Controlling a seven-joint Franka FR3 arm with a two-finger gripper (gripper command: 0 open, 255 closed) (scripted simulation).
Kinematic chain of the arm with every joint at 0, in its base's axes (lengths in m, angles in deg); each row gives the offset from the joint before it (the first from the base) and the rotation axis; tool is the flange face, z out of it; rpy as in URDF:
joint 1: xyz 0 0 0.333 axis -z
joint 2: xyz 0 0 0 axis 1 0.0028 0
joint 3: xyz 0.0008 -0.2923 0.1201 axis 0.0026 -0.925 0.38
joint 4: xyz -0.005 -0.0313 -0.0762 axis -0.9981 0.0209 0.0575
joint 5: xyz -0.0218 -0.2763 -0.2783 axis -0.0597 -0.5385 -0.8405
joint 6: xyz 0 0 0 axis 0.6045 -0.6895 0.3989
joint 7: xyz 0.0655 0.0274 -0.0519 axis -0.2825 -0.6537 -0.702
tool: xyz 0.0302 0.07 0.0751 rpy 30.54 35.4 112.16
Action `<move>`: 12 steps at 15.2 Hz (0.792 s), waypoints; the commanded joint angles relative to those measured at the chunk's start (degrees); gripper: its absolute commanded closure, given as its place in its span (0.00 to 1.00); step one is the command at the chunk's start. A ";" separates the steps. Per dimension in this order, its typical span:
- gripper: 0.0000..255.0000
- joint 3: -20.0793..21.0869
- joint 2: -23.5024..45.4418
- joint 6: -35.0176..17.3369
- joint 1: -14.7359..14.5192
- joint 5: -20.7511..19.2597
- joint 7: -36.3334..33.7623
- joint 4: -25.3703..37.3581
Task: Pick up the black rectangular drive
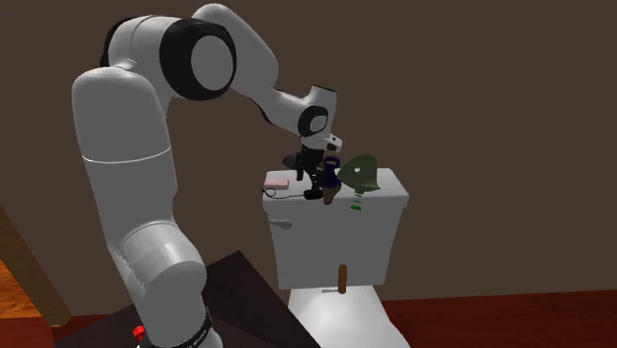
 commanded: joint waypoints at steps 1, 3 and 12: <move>0.00 0.04 1.10 -1.65 -0.08 -0.02 0.01 -0.48; 0.00 0.04 2.04 -3.10 -0.13 -0.07 0.11 -1.02; 1.00 0.03 2.81 -4.20 -0.15 -0.13 0.21 -1.35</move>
